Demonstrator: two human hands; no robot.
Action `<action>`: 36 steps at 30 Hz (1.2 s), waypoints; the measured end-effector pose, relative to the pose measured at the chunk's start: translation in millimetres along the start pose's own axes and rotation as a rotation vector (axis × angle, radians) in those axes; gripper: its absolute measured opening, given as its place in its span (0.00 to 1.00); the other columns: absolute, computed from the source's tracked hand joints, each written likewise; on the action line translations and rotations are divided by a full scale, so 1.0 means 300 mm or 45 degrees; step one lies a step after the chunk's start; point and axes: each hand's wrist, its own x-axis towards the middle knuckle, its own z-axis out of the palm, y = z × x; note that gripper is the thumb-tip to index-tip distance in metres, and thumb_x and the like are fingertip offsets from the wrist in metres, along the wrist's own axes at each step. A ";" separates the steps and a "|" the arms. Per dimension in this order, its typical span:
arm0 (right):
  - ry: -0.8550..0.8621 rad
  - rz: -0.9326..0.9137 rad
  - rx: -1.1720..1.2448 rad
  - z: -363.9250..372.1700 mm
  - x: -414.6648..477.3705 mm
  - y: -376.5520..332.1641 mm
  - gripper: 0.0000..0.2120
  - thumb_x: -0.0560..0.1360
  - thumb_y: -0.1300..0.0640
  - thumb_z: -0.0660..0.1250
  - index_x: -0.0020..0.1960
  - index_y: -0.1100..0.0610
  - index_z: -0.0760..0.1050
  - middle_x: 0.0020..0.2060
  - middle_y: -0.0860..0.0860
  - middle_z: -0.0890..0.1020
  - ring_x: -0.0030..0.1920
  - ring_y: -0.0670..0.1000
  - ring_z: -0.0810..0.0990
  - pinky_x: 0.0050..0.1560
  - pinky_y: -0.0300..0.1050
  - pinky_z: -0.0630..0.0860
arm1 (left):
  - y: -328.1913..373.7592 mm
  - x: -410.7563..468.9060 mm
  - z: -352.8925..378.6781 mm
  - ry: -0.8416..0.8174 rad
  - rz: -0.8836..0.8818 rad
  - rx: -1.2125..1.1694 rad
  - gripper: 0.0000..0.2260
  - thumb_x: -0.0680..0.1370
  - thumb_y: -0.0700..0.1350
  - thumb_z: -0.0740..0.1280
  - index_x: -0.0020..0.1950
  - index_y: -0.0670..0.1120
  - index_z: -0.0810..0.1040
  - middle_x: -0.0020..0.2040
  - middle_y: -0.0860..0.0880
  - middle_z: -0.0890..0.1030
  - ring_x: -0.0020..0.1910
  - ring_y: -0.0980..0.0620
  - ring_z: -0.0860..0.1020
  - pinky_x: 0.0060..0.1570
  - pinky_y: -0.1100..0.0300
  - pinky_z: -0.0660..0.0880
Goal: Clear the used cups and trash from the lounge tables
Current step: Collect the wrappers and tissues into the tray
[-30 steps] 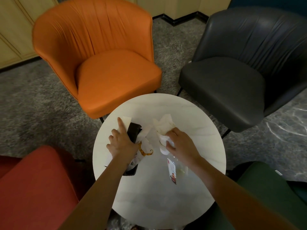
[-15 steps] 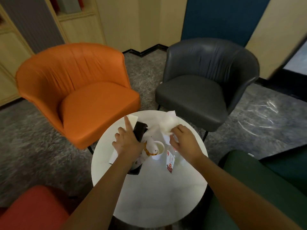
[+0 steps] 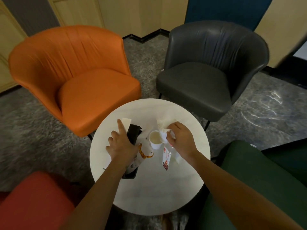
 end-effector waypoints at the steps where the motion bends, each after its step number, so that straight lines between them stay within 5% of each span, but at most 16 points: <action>1: -0.002 -0.029 -0.014 0.013 0.008 0.005 0.12 0.72 0.57 0.70 0.51 0.63 0.78 0.45 0.59 0.82 0.43 0.57 0.81 0.46 0.43 0.76 | -0.004 0.003 0.009 -0.007 -0.010 -0.002 0.49 0.69 0.57 0.71 0.75 0.50 0.38 0.61 0.41 0.67 0.60 0.41 0.69 0.55 0.45 0.70; 8: -0.025 -0.117 -0.061 0.080 0.057 0.042 0.06 0.64 0.62 0.75 0.40 0.59 0.81 0.34 0.54 0.84 0.31 0.54 0.79 0.34 0.43 0.77 | -0.003 0.048 0.039 -0.026 -0.102 -0.044 0.48 0.69 0.56 0.71 0.75 0.50 0.39 0.62 0.41 0.67 0.61 0.40 0.68 0.56 0.44 0.68; 15: -0.083 -0.143 -0.042 0.124 0.101 0.039 0.05 0.62 0.62 0.77 0.36 0.58 0.81 0.32 0.54 0.83 0.30 0.57 0.78 0.33 0.45 0.74 | -0.007 0.090 0.051 -0.027 -0.157 -0.048 0.48 0.70 0.55 0.70 0.75 0.50 0.38 0.63 0.40 0.66 0.61 0.40 0.67 0.56 0.43 0.68; 20: -0.250 -0.175 -0.222 0.153 0.150 0.029 0.04 0.70 0.56 0.71 0.42 0.56 0.82 0.34 0.54 0.81 0.32 0.52 0.71 0.38 0.42 0.59 | -0.006 0.115 0.061 -0.034 -0.171 -0.054 0.48 0.69 0.56 0.71 0.75 0.50 0.39 0.64 0.41 0.66 0.62 0.40 0.67 0.57 0.43 0.67; 24: -0.371 -0.176 -0.339 0.176 0.175 0.022 0.07 0.73 0.54 0.66 0.45 0.54 0.81 0.37 0.51 0.80 0.35 0.49 0.67 0.40 0.42 0.57 | -0.007 0.133 0.062 -0.040 -0.179 -0.056 0.48 0.69 0.55 0.71 0.75 0.51 0.39 0.64 0.41 0.66 0.62 0.40 0.67 0.58 0.42 0.67; 36: -0.427 -0.131 -0.183 0.140 0.182 0.042 0.07 0.72 0.56 0.68 0.46 0.60 0.79 0.41 0.55 0.79 0.42 0.53 0.77 0.45 0.42 0.71 | -0.006 0.164 0.088 -0.037 -0.135 -0.039 0.47 0.69 0.56 0.70 0.75 0.50 0.38 0.61 0.41 0.67 0.60 0.40 0.68 0.55 0.44 0.69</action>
